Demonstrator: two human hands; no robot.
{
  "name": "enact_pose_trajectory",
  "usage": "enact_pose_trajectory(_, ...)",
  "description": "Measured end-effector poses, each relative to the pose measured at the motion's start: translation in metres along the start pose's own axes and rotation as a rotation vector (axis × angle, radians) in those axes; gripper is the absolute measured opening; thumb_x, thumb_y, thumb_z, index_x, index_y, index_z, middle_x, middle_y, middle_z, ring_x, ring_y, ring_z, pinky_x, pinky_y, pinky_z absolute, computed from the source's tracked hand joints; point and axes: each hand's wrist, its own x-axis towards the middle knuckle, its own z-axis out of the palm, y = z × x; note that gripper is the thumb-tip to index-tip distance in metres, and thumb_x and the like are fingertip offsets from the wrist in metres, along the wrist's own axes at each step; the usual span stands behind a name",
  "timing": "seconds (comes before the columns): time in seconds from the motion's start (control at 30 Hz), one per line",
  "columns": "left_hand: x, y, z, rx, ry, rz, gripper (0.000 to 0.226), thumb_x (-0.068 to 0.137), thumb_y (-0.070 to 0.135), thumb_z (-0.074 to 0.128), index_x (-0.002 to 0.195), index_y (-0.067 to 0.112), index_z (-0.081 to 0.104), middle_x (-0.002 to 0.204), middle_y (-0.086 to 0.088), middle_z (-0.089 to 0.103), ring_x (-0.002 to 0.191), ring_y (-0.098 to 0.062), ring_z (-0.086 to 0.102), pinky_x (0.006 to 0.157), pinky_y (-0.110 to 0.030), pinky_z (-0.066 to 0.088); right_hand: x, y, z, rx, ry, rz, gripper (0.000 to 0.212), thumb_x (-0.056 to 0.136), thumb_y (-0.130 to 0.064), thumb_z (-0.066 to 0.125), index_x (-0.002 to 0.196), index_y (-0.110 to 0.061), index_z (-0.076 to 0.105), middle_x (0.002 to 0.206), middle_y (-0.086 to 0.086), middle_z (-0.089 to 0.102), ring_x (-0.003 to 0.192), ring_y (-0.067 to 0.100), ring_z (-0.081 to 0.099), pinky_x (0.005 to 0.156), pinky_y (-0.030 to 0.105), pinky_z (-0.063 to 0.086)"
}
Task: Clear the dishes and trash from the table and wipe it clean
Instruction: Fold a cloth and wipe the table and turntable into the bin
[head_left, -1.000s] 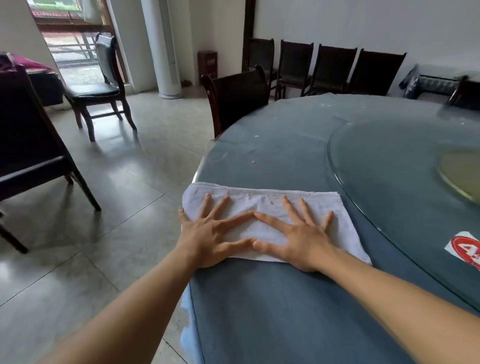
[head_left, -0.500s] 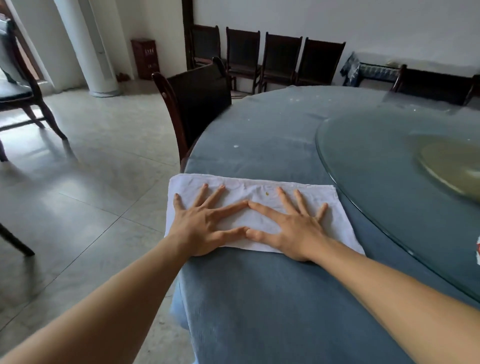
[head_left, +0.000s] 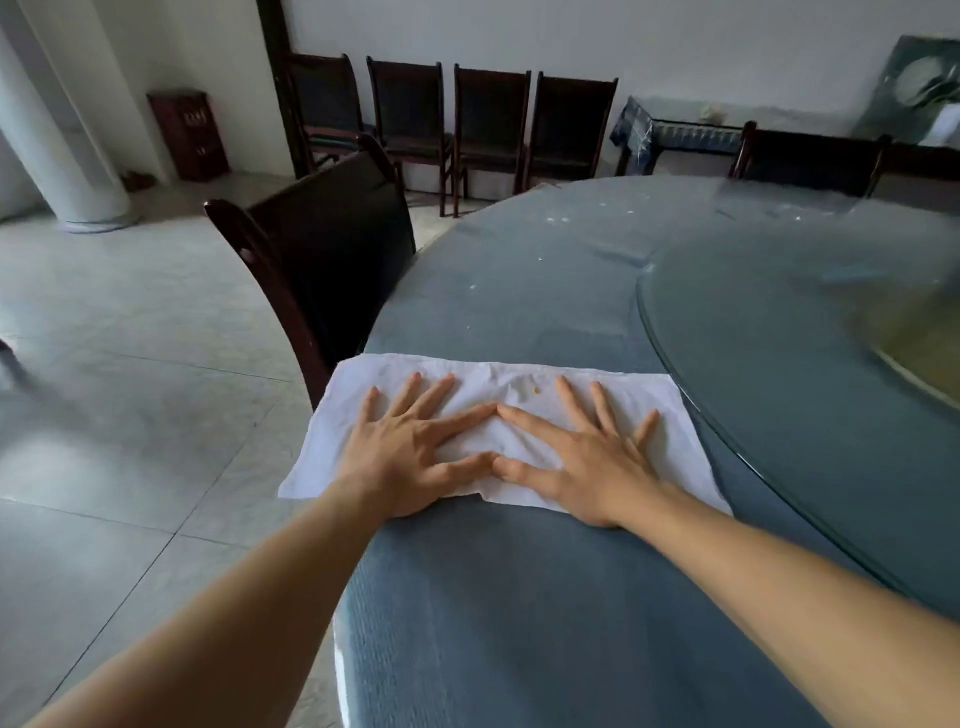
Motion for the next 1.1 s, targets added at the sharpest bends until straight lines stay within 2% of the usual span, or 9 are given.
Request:
enact_pose_trajectory(0.13,0.059,-0.033,-0.008,-0.007,-0.034,0.016,0.075,0.071,0.095,0.005,0.142,0.074,-0.002,0.169,0.017,-0.008,0.156,-0.015,-0.013,0.122,-0.055,-0.005,0.059,-0.008,-0.013,0.015,0.010,0.037,0.071,0.066,-0.105,0.019,0.131,-0.088,-0.005,0.167,-0.017,-0.028,0.153,0.026,-0.033,0.106,0.080,-0.021)
enact_pose_trajectory(0.47,0.172,-0.090,-0.018,0.043,-0.064,0.126,0.094,0.053,0.099,-0.018,0.143,0.072,-0.009,0.167,0.018,-0.014,0.156,-0.016,-0.014,0.122,-0.056,-0.003,0.159,-0.014,-0.034,0.029,0.015,0.116,0.076,0.067,-0.105,0.017,0.137,-0.084,-0.005,0.165,-0.018,-0.033,0.151,0.027,-0.037,0.105,0.079,-0.023)
enact_pose_trajectory(0.73,0.262,-0.118,-0.026,0.042,-0.124,0.243,0.071,0.072,0.094,0.007,0.139,0.077,-0.009,0.166,0.020,-0.016,0.155,-0.015,-0.017,0.122,-0.057,-0.006,0.218,-0.014,-0.049,0.064,0.047,0.251,0.073,0.071,-0.103,0.021,0.136,-0.084,-0.005,0.165,-0.018,-0.031,0.151,0.027,-0.037,0.106,0.078,-0.022)
enact_pose_trajectory(0.93,0.305,-0.128,-0.024,0.032,-0.119,0.337,0.077,0.059,0.099,-0.009,0.134,0.080,-0.011,0.166,0.021,-0.016,0.155,-0.014,-0.017,0.122,-0.056,-0.007,0.243,-0.011,-0.055,0.080,0.061,0.339,0.075,0.065,-0.106,0.015,0.134,-0.086,-0.008,0.164,-0.020,-0.033,0.150,0.024,-0.038,0.106,0.078,-0.022)
enact_pose_trajectory(1.1,0.346,-0.133,-0.025,0.016,-0.118,0.397,0.077,0.061,0.098,-0.006,0.136,0.080,-0.009,0.166,0.022,-0.014,0.155,-0.014,-0.014,0.123,-0.054,-0.005,0.270,-0.005,-0.060,0.084,0.092,0.401,0.079,0.057,-0.108,0.007,0.132,-0.087,-0.007,0.165,-0.019,-0.031,0.152,0.026,-0.035,0.106,0.080,-0.018)
